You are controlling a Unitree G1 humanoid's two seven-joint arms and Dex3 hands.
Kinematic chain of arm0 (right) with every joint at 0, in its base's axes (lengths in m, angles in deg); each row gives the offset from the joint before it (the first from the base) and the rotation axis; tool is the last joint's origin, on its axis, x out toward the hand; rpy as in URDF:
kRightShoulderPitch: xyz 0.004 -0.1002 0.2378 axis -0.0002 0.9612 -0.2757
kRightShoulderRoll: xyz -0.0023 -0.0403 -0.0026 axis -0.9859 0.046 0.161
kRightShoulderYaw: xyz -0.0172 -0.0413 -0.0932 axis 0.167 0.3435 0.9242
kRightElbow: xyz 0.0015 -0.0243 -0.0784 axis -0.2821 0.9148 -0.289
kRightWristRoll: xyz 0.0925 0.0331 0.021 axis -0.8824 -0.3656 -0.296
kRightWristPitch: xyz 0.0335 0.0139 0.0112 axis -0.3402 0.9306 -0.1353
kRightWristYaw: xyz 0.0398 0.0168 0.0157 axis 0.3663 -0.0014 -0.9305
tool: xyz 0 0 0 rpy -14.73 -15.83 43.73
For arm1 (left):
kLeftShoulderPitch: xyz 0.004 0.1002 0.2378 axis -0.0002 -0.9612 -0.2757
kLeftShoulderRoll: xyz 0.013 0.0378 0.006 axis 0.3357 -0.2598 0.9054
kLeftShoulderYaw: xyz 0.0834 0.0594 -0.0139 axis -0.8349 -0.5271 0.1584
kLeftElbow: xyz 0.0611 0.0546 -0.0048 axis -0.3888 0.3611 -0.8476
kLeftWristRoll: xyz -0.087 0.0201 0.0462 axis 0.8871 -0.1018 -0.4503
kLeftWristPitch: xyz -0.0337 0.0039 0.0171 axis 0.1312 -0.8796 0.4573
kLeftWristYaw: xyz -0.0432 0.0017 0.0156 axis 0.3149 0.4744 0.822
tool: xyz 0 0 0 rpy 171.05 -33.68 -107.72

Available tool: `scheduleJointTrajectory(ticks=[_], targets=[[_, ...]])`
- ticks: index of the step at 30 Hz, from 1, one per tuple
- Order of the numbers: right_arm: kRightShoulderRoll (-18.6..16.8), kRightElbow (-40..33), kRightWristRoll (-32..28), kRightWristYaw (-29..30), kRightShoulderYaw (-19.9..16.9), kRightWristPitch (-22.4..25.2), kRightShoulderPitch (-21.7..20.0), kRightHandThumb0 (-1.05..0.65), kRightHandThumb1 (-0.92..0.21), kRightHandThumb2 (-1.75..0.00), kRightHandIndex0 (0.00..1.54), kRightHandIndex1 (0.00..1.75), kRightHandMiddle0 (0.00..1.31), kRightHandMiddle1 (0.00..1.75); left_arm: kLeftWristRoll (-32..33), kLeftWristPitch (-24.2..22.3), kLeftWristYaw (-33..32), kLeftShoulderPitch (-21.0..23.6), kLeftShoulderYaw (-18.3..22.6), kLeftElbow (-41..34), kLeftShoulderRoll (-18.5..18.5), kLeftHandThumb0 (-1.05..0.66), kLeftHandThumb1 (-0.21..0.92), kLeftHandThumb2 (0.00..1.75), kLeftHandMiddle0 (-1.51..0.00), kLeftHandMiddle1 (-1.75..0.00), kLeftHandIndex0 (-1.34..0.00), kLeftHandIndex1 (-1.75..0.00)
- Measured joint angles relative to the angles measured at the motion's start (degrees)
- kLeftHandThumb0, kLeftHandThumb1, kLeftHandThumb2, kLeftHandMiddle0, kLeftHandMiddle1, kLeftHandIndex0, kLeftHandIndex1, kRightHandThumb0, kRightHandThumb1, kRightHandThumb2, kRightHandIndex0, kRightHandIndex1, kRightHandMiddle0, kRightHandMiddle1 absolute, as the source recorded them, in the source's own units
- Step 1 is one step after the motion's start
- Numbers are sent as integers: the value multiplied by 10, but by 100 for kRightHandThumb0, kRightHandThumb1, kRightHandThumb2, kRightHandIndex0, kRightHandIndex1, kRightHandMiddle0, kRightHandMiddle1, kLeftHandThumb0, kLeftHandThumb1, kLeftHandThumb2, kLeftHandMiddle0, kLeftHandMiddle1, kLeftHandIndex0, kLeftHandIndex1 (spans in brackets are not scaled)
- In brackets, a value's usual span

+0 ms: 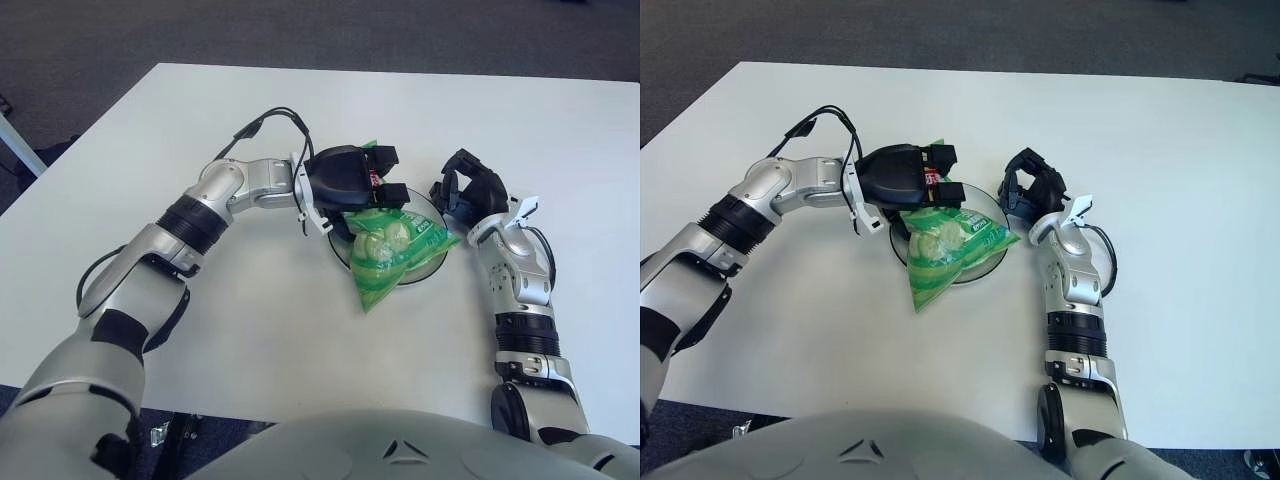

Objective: Put the snack into the plate.

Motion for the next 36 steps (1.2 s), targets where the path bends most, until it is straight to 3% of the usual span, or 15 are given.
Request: scheduleJointTrajectory(ticks=[4, 17, 19, 22, 27, 36], targets=[[-2, -2, 0, 4, 1, 0, 1, -47, -34, -129, 129, 175, 60, 175, 0, -17, 10, 4, -4, 3, 4, 0, 73, 80, -24, -175, -20, -171], [-3, -6, 1, 9, 3, 0, 2, -48, -33, -130, 129, 175, 60, 175, 2, -42, 15, 10, -10, 30, 9, 0, 79, 74, -18, -174, -17, -174], [-3, -6, 1, 9, 3, 0, 2, -48, -33, -130, 129, 175, 60, 175, 2, -43, 15, 12, -11, 34, 10, 22, 74, 78, -26, -174, -9, -156], [-4, -8, 1, 10, 3, 0, 3, -48, -33, -130, 130, 175, 60, 175, 2, -43, 15, 16, -13, 42, 11, 32, 71, 81, -30, -174, -6, -147], [-4, -9, 1, 11, 3, 1, 4, -48, -33, -130, 130, 175, 60, 175, 2, -43, 14, 20, -16, 45, 14, 36, 69, 81, -33, -172, -4, -144], [-5, -13, 1, 11, 3, 6, 4, -48, -33, -130, 130, 175, 61, 175, 5, -20, -2, 35, -20, 68, 25, 36, 74, 67, -39, -163, -1, -133]])
